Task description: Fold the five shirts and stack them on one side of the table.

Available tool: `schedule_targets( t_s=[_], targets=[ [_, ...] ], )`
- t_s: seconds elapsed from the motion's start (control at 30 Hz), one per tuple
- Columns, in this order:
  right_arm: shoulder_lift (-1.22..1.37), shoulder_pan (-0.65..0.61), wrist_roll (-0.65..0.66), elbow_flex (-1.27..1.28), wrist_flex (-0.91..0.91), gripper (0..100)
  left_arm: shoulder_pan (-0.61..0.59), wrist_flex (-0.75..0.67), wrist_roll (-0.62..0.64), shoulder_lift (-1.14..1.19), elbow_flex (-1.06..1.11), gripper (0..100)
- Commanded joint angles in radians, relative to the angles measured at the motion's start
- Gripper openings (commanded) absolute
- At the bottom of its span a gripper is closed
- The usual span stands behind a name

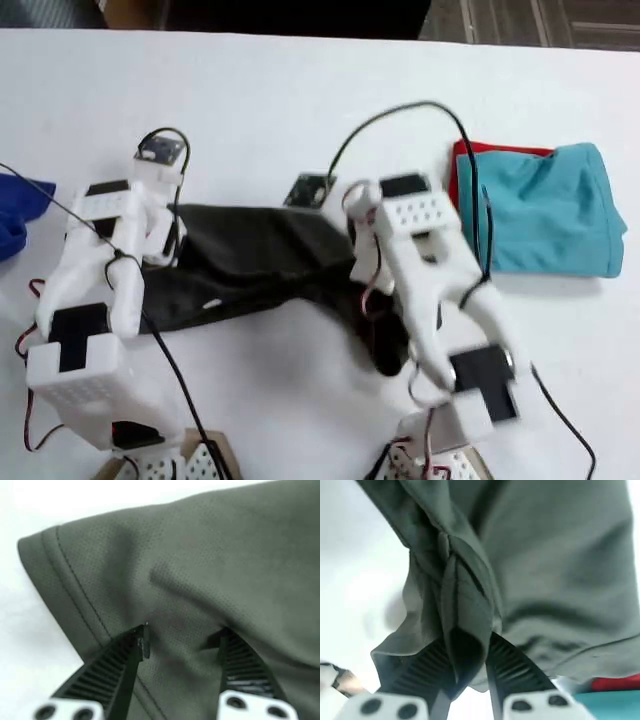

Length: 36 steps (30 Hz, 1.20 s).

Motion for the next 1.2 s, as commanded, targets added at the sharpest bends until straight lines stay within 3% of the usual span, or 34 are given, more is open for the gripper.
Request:
schedule_targets(
  t_s=[0.0, 0.33, 0.53, 0.67, 0.9, 1.17],
  targets=[
    [0.160, 0.010, 0.014, -0.288, 0.108, 2.4, 0.017, -0.034, 0.003, 0.002, -0.004, 24],
    [0.489, -0.024, 0.008, -0.664, 0.183, 3.3, 0.017, -0.034, 0.003, 0.002, -0.004, 24],
    [0.513, 0.004, -0.043, -0.776, 0.206, 24.8, 0.017, -0.034, 0.003, 0.002, -0.004, 24],
    [0.496, 0.019, -0.051, -0.832, 0.248, 24.9, 0.017, -0.034, 0.003, 0.002, -0.004, 24],
    [0.183, -0.004, -0.100, -0.655, 0.249, 24.6, 0.017, -0.034, 0.003, 0.002, -0.004, 24],
    [-0.260, -0.068, -0.104, -0.049, 0.242, 24.3, 0.017, -0.034, 0.003, 0.002, -0.004, 24]
  ],
)
